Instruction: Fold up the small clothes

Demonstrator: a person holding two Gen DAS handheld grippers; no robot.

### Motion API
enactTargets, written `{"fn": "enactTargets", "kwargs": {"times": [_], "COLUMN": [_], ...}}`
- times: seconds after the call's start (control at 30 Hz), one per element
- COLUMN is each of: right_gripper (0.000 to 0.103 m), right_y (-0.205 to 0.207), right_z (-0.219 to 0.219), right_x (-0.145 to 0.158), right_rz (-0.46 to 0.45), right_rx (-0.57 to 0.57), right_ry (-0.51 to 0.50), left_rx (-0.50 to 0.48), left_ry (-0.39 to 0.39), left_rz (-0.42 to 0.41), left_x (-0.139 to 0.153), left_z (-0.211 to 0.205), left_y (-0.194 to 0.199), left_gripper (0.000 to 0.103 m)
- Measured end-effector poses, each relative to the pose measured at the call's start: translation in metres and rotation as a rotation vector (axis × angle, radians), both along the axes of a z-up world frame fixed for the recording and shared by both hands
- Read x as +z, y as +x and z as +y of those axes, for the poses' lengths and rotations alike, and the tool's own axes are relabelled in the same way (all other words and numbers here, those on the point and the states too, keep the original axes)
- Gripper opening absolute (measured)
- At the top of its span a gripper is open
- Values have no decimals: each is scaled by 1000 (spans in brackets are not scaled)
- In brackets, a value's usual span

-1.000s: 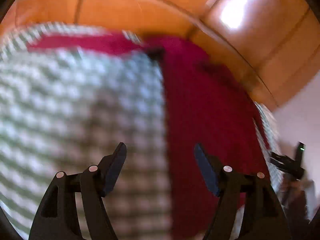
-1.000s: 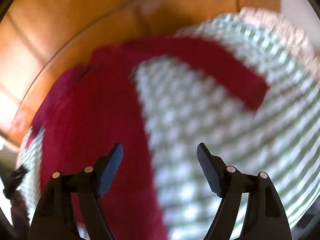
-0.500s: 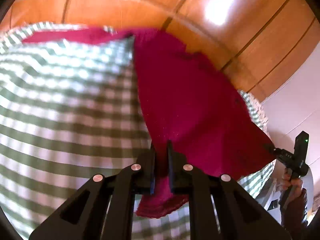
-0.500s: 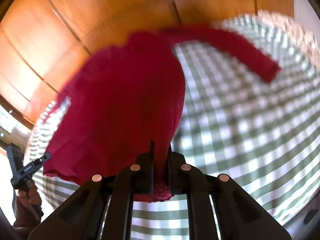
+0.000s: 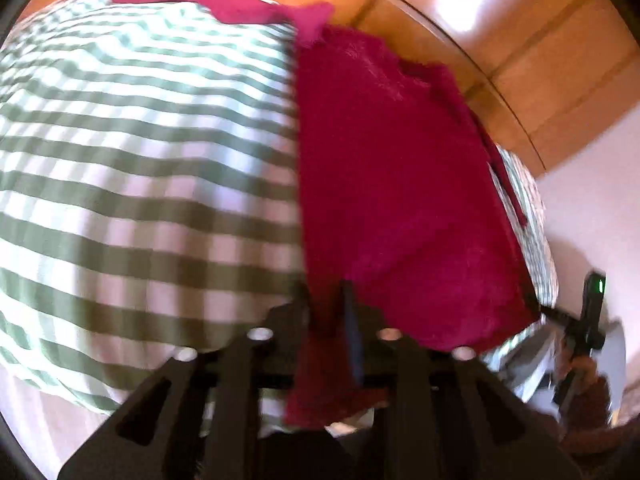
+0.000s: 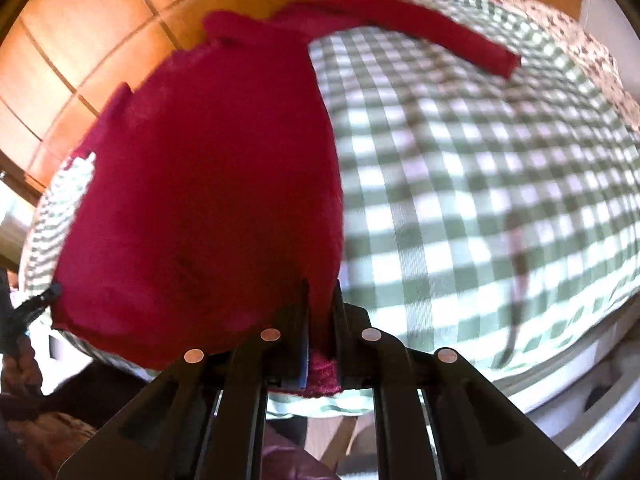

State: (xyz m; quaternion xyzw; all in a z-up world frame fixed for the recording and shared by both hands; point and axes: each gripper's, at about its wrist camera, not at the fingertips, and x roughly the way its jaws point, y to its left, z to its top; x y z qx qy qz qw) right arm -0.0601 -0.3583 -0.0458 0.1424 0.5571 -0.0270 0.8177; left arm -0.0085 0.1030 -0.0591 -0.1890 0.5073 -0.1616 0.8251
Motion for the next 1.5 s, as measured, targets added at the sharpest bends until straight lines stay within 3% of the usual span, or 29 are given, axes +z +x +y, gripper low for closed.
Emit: {"fn": "enactTargets", "kwargs": {"times": [0.03,0.07,0.1,0.17,0.3,0.33,0.4,0.5,0.63,0.73,0.97,1.03,1.07,1.1,1.13,1.2,1.33,1.5], "right_gripper": [10,23,43,62,62,62,62,62,62,74,100,100,100,100,100,100,100,100], "right_y": [2,4,8,18,60,67,93,125,142,145,134,138,137,136,135,135,136,136], "right_z": [-1,-1,-1,1,33,43,76,123,175,187,196,202,202,201,200,203,204,203], "right_x": [3,8,17,33,51,50,43,22,1,-14,-28,-31,-31,-31,-31,-31,-33,-33], "right_rz": [-9,-20,-42,-88,-186,-196,-202,-190,-171,-188,-238,-235,-237,-239,-241,-247,-248,-257], "right_rx": [-7,-8,-13,-26,29,50,124,206,293,326,393,401,400,397,394,393,387,383], "right_ry": [7,-1,-41,-99,-100,-84,-42,-9,-16,-85,-51,-60,-57,-52,-49,-61,-69,-72], "left_rx": [42,68,104,193,366,398,446,520,576,612,714,763,780,771,744,722,746,852], "left_ry": [16,24,33,66,110,120,139,66,82,97,27,4,2,0,-16,-22,56,122], "left_rz": [-32,-51,-68,-88,-82,-87,-74,-61,-68,-57,58,68,51,39,35,-15,-165,-201], "left_x": [8,13,18,27,35,38,39,35,39,39,9,0,-1,0,1,11,48,61], "left_z": [9,17,27,48,100,110,124,145,163,180,217,226,229,230,230,229,235,261], "left_y": [5,9,15,31,69,78,100,133,185,216,296,307,313,316,320,316,275,206], "left_gripper": [36,39,43,45,47,54,60,60,60,59,64,61,55,26,6,6,5,5]}}
